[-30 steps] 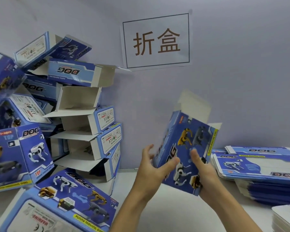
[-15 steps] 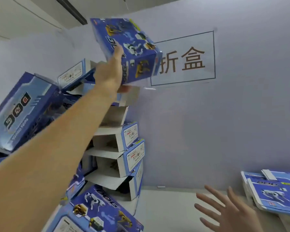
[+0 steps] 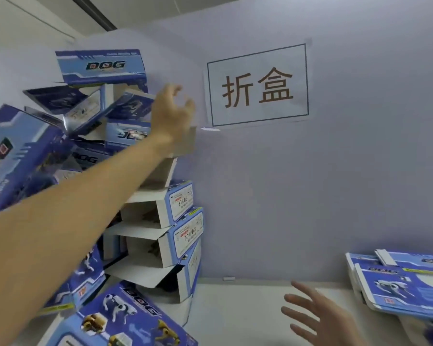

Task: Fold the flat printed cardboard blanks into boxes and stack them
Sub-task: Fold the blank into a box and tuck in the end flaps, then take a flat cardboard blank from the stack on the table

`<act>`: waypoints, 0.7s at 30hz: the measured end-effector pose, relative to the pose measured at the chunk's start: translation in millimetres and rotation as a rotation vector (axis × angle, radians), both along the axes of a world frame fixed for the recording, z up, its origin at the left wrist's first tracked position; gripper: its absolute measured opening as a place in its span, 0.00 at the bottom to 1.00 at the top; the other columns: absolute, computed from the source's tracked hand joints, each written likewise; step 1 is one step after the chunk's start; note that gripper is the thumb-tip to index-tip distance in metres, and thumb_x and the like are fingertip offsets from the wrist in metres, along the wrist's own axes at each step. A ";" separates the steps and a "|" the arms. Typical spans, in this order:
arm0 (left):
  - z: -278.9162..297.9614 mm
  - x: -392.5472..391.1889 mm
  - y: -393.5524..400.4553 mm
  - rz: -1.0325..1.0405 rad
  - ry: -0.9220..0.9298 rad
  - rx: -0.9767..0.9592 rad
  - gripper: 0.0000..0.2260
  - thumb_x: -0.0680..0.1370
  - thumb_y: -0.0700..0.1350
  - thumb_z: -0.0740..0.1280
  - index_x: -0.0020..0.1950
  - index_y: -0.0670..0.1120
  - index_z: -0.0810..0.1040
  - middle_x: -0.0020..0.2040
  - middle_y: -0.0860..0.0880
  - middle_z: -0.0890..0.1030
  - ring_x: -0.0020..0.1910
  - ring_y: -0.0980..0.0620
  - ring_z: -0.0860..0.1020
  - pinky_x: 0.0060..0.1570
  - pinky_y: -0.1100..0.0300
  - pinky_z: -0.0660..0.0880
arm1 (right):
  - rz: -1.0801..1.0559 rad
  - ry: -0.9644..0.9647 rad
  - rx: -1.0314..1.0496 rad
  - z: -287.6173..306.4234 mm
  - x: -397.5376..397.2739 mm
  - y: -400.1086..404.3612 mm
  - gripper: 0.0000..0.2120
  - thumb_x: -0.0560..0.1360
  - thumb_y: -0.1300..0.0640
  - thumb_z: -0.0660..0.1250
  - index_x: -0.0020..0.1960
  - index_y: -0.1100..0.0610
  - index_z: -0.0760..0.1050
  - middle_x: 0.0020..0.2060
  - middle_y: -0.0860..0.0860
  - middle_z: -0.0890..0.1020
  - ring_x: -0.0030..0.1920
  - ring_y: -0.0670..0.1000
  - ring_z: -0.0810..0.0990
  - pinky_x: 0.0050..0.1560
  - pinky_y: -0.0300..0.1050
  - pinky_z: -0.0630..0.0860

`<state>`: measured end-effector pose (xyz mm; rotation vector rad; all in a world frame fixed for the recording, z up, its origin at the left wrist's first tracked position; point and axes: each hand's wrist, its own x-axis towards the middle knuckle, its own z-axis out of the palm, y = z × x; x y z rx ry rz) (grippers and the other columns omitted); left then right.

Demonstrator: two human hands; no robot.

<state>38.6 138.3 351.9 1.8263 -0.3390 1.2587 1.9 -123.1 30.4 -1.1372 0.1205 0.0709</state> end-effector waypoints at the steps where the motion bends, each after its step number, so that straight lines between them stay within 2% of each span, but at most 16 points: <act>1: -20.9 -2.9 -18.6 -0.027 0.006 0.061 0.16 0.81 0.43 0.64 0.68 0.43 0.73 0.65 0.44 0.75 0.54 0.50 0.75 0.58 0.55 0.75 | -0.081 -0.068 -0.068 -0.2 1.1 -1.4 0.11 0.80 0.56 0.64 0.57 0.57 0.82 0.48 0.59 0.85 0.50 0.62 0.84 0.49 0.55 0.75; 3: -67.7 -9.3 -55.4 -0.147 0.079 0.117 0.11 0.81 0.43 0.65 0.63 0.45 0.77 0.58 0.47 0.79 0.46 0.52 0.76 0.51 0.56 0.76 | -0.261 -0.218 -0.229 3.1 2.1 -8.6 0.09 0.80 0.62 0.64 0.56 0.56 0.82 0.44 0.57 0.86 0.46 0.58 0.85 0.43 0.50 0.76; 5: -119.6 -15.0 -89.0 -0.236 0.207 0.137 0.08 0.79 0.43 0.67 0.58 0.46 0.81 0.49 0.52 0.80 0.44 0.53 0.77 0.44 0.61 0.73 | -0.433 -0.325 -0.357 11.1 1.7 -19.4 0.10 0.80 0.66 0.64 0.54 0.55 0.81 0.44 0.56 0.85 0.44 0.55 0.85 0.41 0.48 0.77; 7: -174.6 -18.4 -117.2 -0.321 0.368 0.101 0.07 0.79 0.42 0.67 0.56 0.48 0.82 0.48 0.51 0.81 0.43 0.53 0.78 0.40 0.66 0.71 | -0.610 -0.401 -0.468 22.0 -0.9 -31.0 0.13 0.78 0.68 0.63 0.51 0.51 0.80 0.43 0.54 0.85 0.43 0.53 0.85 0.42 0.46 0.77; 9: -230.3 -22.1 -141.1 -0.412 0.520 0.006 0.07 0.79 0.41 0.66 0.53 0.50 0.82 0.46 0.50 0.81 0.37 0.56 0.76 0.34 0.71 0.70 | -0.747 -0.455 -0.599 30.9 -3.0 -41.5 0.14 0.77 0.66 0.64 0.49 0.48 0.78 0.40 0.48 0.84 0.42 0.47 0.83 0.40 0.38 0.75; 11: -284.2 -28.4 -160.1 -0.439 0.646 -0.102 0.09 0.79 0.38 0.65 0.49 0.52 0.80 0.47 0.52 0.81 0.38 0.58 0.76 0.34 0.73 0.70 | -0.869 -0.495 -0.726 35.3 -2.6 -50.8 0.13 0.76 0.66 0.65 0.50 0.48 0.78 0.40 0.46 0.83 0.41 0.44 0.81 0.38 0.32 0.70; 13: -328.3 -33.3 -168.0 -0.409 0.725 -0.142 0.12 0.78 0.36 0.64 0.46 0.53 0.80 0.49 0.54 0.81 0.45 0.57 0.78 0.37 0.74 0.71 | -0.946 -0.520 -0.854 37.0 -0.2 -59.6 0.14 0.74 0.67 0.65 0.54 0.52 0.78 0.44 0.50 0.82 0.44 0.51 0.80 0.43 0.40 0.70; 14: -342.1 -34.1 -168.2 -0.400 0.756 -0.116 0.13 0.78 0.35 0.63 0.46 0.52 0.80 0.50 0.55 0.81 0.46 0.57 0.78 0.39 0.73 0.72 | -0.953 -0.510 -0.930 37.5 3.0 -64.1 0.15 0.74 0.67 0.65 0.58 0.54 0.78 0.50 0.53 0.80 0.50 0.54 0.78 0.49 0.45 0.71; 16: -353.8 -30.0 -163.5 -0.371 0.778 -0.053 0.13 0.78 0.34 0.62 0.47 0.51 0.80 0.51 0.55 0.80 0.48 0.58 0.78 0.40 0.70 0.74 | -0.888 -0.346 -1.183 32.9 10.1 -74.6 0.21 0.75 0.62 0.66 0.67 0.54 0.74 0.64 0.55 0.73 0.65 0.58 0.70 0.62 0.54 0.69; 18: -352.1 -24.1 -154.4 -0.321 0.741 -0.085 0.12 0.78 0.34 0.62 0.46 0.51 0.80 0.49 0.55 0.81 0.47 0.59 0.78 0.40 0.71 0.73 | -0.668 -0.022 -1.497 22.7 11.4 -81.7 0.30 0.77 0.50 0.64 0.77 0.51 0.60 0.77 0.54 0.58 0.77 0.59 0.52 0.71 0.60 0.58; 19: -350.2 -21.9 -150.8 -0.302 0.728 -0.108 0.12 0.77 0.34 0.63 0.45 0.50 0.80 0.49 0.54 0.81 0.47 0.59 0.77 0.40 0.73 0.72 | -0.539 0.134 -1.590 16.7 11.8 -84.4 0.33 0.78 0.45 0.62 0.79 0.50 0.53 0.80 0.53 0.50 0.79 0.60 0.46 0.74 0.61 0.53; 21: -350.3 -19.7 -146.7 -0.294 0.726 -0.126 0.12 0.78 0.34 0.63 0.45 0.50 0.80 0.48 0.54 0.81 0.46 0.58 0.77 0.38 0.74 0.70 | -0.411 0.274 -1.708 3.3 13.3 -87.5 0.33 0.80 0.45 0.60 0.80 0.49 0.50 0.81 0.52 0.47 0.79 0.61 0.44 0.75 0.60 0.51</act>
